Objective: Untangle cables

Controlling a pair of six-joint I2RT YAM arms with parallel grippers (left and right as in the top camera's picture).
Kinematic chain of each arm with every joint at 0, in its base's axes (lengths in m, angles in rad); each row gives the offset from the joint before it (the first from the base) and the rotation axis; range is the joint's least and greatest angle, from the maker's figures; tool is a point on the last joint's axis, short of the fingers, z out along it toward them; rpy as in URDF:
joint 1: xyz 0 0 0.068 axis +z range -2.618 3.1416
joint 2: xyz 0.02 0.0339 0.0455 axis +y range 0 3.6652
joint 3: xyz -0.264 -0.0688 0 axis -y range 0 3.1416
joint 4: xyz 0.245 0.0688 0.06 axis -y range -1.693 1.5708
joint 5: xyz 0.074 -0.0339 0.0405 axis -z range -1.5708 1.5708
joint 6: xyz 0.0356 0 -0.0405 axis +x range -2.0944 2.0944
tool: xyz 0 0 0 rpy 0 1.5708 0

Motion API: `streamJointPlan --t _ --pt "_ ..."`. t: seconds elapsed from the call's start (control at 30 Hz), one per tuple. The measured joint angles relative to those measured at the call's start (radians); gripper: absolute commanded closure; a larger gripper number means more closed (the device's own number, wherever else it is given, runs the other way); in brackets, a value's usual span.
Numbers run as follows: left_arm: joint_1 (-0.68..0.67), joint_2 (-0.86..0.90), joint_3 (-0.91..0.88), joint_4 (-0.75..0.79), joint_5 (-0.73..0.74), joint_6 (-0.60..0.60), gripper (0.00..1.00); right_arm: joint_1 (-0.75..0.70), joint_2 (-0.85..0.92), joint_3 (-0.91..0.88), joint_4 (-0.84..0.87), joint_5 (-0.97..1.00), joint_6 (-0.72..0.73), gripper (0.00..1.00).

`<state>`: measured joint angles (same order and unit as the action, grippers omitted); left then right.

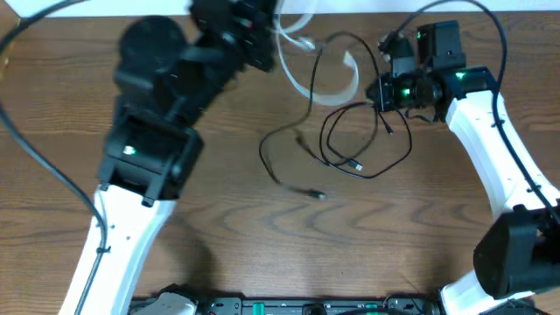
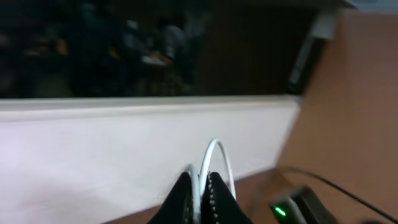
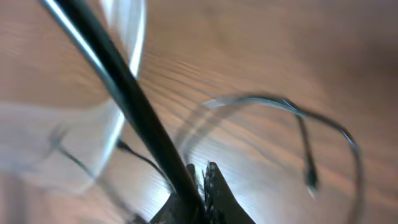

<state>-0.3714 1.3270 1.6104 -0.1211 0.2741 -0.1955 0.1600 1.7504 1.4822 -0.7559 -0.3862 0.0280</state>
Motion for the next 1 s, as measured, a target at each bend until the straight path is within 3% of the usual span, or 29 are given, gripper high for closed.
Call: streamJointPlan --t 0.23,0.27,0.3,0.33,0.4,0.43,0.53,0.77,1.0 --pt "0.086 -0.009 0.0 0.002 -0.002 -0.026 0.93 -0.014 0.081 -0.002 -0.055 0.156 0.037 0.98" --pt "0.093 -0.009 0.0 0.002 -0.002 -0.026 0.93 -0.019 0.09 -0.002 -0.059 0.164 0.039 0.91" --pt "0.098 -0.009 0.0 -0.001 -0.002 -0.027 0.93 -0.021 0.097 -0.003 -0.063 0.172 0.04 0.78" --pt "0.102 -0.009 0.0 -0.003 -0.002 -0.03 0.93 -0.026 0.1 -0.006 -0.058 0.169 0.043 0.44" --pt "0.102 -0.009 0.0 -0.018 0.002 -0.034 0.93 -0.032 0.098 -0.006 -0.027 0.103 0.008 0.08" --pt "0.102 -0.009 0.0 -0.029 0.013 -0.036 0.92 -0.034 0.098 -0.006 -0.015 0.062 -0.018 0.01" --pt "0.102 -0.009 0.0 -0.072 0.07 -0.037 0.93 -0.033 0.07 0.003 0.016 -0.127 -0.098 0.01" --pt "0.102 0.026 0.001 -0.239 0.246 -0.037 0.93 -0.032 -0.104 0.057 0.132 -0.412 -0.134 0.01" --pt "0.102 0.106 0.001 -0.247 0.531 -0.04 0.93 -0.032 -0.154 0.068 0.22 -0.713 -0.143 0.01"
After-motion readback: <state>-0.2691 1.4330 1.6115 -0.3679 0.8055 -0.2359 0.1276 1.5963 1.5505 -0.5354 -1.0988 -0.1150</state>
